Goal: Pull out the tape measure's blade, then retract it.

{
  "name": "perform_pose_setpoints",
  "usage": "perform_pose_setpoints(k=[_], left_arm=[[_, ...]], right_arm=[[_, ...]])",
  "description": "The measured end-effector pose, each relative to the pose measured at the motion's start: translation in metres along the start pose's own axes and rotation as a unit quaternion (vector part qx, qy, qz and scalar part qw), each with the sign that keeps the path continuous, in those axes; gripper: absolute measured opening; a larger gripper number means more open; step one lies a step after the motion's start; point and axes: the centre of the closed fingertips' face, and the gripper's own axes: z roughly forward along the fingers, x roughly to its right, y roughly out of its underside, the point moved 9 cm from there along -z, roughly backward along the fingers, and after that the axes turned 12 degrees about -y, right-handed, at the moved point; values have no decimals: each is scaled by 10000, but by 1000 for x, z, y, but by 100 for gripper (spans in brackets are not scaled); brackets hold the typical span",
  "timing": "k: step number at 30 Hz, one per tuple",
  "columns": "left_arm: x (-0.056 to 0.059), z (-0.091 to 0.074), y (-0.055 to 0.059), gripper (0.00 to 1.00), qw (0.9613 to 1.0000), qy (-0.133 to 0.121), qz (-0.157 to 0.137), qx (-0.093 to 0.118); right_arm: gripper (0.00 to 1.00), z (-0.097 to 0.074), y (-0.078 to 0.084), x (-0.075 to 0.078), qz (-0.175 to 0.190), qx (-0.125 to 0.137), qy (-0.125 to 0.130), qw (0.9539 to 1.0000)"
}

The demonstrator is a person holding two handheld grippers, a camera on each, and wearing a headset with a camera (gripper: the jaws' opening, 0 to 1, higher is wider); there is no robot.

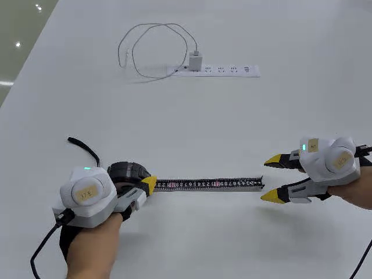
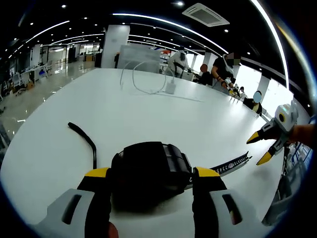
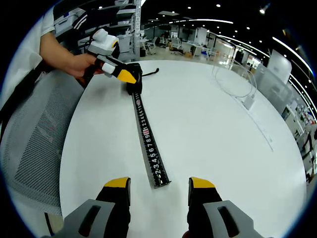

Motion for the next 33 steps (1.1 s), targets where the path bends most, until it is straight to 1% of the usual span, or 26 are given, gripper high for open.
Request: perform_pose_setpoints(k=[7, 10, 16, 19, 27, 33], left_arm=[[0, 1, 0, 62, 10000, -48, -44, -27], [1, 2, 1, 62, 10000, -69, 34, -30], [0, 2, 1, 62, 10000, -52, 30, -31], [0, 1, 1, 62, 10000, -49, 27, -35], [0, 2, 1, 62, 10000, -44, 22, -50], [0, 2, 1, 62, 10000, -44, 15, -51]], right_arm=[[40, 1, 0, 1, -72, -108, -82, 9999], [39, 2, 1, 3, -99, -165, -108, 9998], [37, 4, 1, 5, -186, -255, -196, 9993], [35, 6, 2, 9, -235, -327, -257, 9989], [29, 11, 3, 10, -387, -592, -419, 9966], [27, 14, 1, 12, -429, -644, -496, 9958]])
